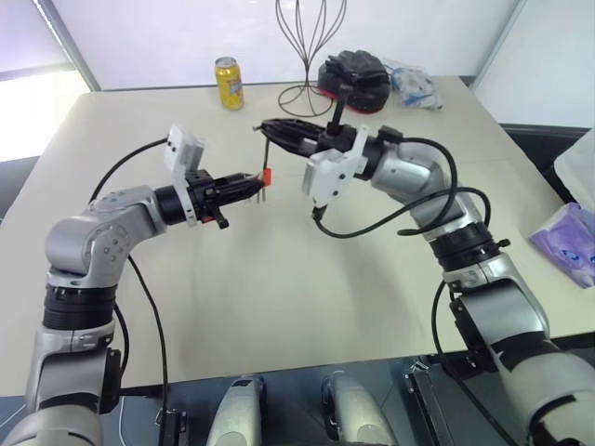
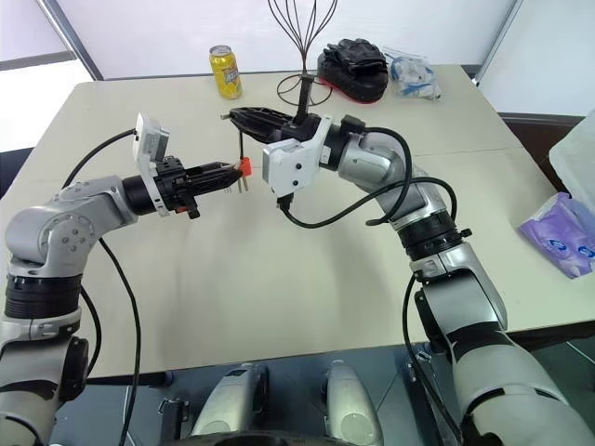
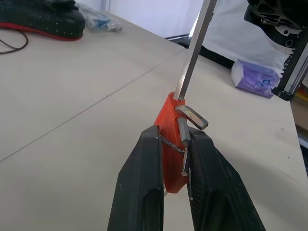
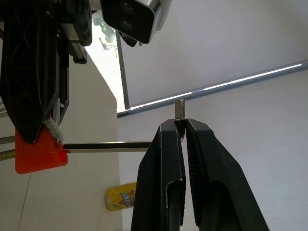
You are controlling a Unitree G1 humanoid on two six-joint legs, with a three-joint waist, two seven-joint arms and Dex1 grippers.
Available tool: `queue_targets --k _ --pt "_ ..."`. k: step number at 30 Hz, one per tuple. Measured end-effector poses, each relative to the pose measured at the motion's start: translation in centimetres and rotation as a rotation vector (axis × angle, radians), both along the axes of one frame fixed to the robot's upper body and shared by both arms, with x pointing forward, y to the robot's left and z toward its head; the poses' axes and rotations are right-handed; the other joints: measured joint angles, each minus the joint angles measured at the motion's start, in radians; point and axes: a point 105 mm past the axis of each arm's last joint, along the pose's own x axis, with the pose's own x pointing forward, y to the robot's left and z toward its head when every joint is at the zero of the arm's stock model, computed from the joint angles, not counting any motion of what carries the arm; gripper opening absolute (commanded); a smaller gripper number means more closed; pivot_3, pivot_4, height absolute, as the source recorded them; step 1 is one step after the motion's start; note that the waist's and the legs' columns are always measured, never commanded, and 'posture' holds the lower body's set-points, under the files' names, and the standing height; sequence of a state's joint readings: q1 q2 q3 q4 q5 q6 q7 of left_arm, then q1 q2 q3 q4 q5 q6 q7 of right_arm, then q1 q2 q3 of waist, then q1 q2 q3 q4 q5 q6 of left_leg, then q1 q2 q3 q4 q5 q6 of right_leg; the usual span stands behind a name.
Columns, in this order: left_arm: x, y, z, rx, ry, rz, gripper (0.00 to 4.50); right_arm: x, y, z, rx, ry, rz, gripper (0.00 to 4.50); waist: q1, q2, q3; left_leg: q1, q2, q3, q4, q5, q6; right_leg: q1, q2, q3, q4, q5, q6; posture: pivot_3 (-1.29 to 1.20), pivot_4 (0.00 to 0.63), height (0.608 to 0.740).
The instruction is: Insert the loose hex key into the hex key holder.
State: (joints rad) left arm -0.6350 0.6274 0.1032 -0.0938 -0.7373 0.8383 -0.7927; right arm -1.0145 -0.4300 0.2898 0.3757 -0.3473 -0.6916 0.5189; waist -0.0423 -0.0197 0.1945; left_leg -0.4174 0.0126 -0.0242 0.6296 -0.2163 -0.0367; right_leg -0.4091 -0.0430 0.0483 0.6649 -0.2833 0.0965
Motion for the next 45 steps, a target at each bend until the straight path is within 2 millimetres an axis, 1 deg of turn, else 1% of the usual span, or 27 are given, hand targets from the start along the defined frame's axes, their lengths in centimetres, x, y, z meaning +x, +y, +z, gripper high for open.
queue_targets --k 23,38,39,40,43,45 --pt "-0.1 0.0 -0.1 0.002 0.007 -0.010 0.29 0.0 -0.1 -0.2 -0.009 -0.024 -0.005 0.02 0.000 0.000 0.000 0.000 0.000 0.000 0.000 0.000 0.000 0.000 0.000 0.000 0.000 0.000 0.000 0.00 0.150 0.740" --pt "-0.2 -0.1 -0.1 0.001 0.015 -0.014 0.29 -0.2 -0.3 -0.9 -0.027 -0.015 0.001 0.02 0.000 0.000 0.000 0.000 0.000 0.000 0.000 0.000 0.000 0.000 0.000 0.000 0.000 0.000 0.000 0.00 0.150 0.740" --pt "-0.2 -0.1 -0.1 0.001 0.016 -0.014 0.29 -0.3 -0.3 -0.9 -0.030 -0.014 0.005 0.76 0.000 0.000 0.000 0.000 0.000 0.000 0.000 0.000 0.000 0.000 0.000 0.000 0.000 0.000 0.000 0.00 0.150 0.740" --pt "-0.2 -0.2 0.0 -0.002 0.011 -0.016 0.29 -0.4 -0.2 -1.2 -0.045 -0.009 0.011 0.95 0.000 0.000 0.000 0.000 0.000 0.000 0.000 0.000 0.000 0.000 0.000 0.000 0.000 0.000 0.000 0.00 0.150 0.740" --pt "-0.1 -0.4 0.7 -0.006 -0.010 -0.023 0.29 -0.5 0.2 -2.8 -0.087 0.030 0.023 2.51 0.000 0.000 0.000 0.000 0.000 0.000 0.000 0.000 0.000 0.000 0.000 0.000 0.000 0.000 0.000 0.00 0.150 0.740" --pt "-0.1 -0.3 0.6 -0.004 -0.007 -0.018 0.29 -0.6 0.2 -2.7 -0.078 0.036 0.027 3.54 0.000 0.000 0.000 0.000 0.000 0.000 0.000 0.000 0.000 0.000 0.000 0.000 0.000 0.000 0.000 0.00 0.150 0.740"
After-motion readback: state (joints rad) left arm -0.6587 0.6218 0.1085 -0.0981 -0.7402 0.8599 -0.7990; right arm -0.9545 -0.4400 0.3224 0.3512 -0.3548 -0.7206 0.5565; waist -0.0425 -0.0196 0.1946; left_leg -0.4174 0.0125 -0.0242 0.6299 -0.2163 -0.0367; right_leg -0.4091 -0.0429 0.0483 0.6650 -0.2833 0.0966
